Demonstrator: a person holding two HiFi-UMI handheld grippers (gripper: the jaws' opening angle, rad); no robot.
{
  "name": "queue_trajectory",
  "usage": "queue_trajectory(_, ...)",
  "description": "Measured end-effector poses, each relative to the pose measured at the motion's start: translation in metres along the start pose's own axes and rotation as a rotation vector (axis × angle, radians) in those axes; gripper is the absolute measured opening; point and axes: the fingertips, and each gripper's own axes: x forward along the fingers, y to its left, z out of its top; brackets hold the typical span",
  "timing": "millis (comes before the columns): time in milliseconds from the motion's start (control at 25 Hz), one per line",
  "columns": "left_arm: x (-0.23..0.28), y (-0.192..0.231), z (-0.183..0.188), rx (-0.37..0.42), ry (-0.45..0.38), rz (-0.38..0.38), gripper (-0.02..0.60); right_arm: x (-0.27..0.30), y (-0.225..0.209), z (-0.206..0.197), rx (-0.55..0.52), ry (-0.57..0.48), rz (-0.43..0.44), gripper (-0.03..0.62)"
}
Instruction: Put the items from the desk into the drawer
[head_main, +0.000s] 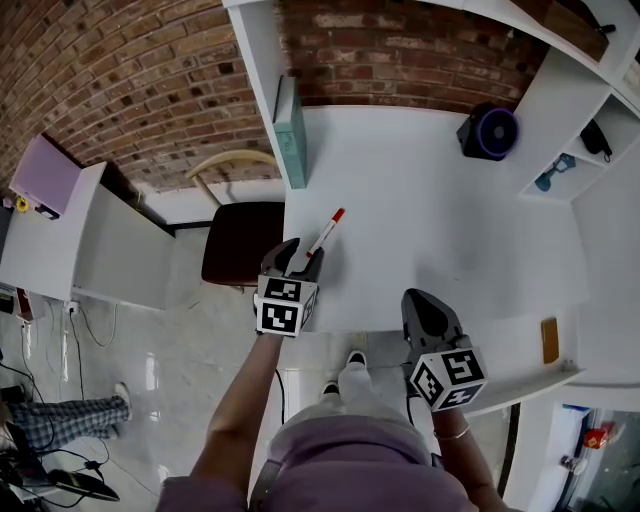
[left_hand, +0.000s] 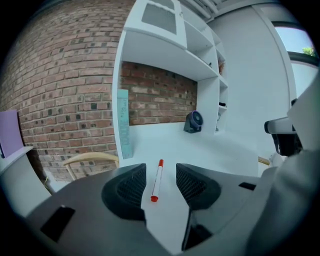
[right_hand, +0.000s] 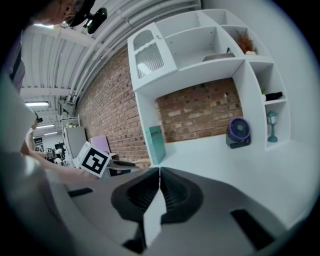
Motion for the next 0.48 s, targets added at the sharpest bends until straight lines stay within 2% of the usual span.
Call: queue_trajectory(480,0.059,0.001,-0.025,0.028,0.134,-0.034,0.181,0.007,-0.02,-0.003,0.02,0.025,-0.031,0.006)
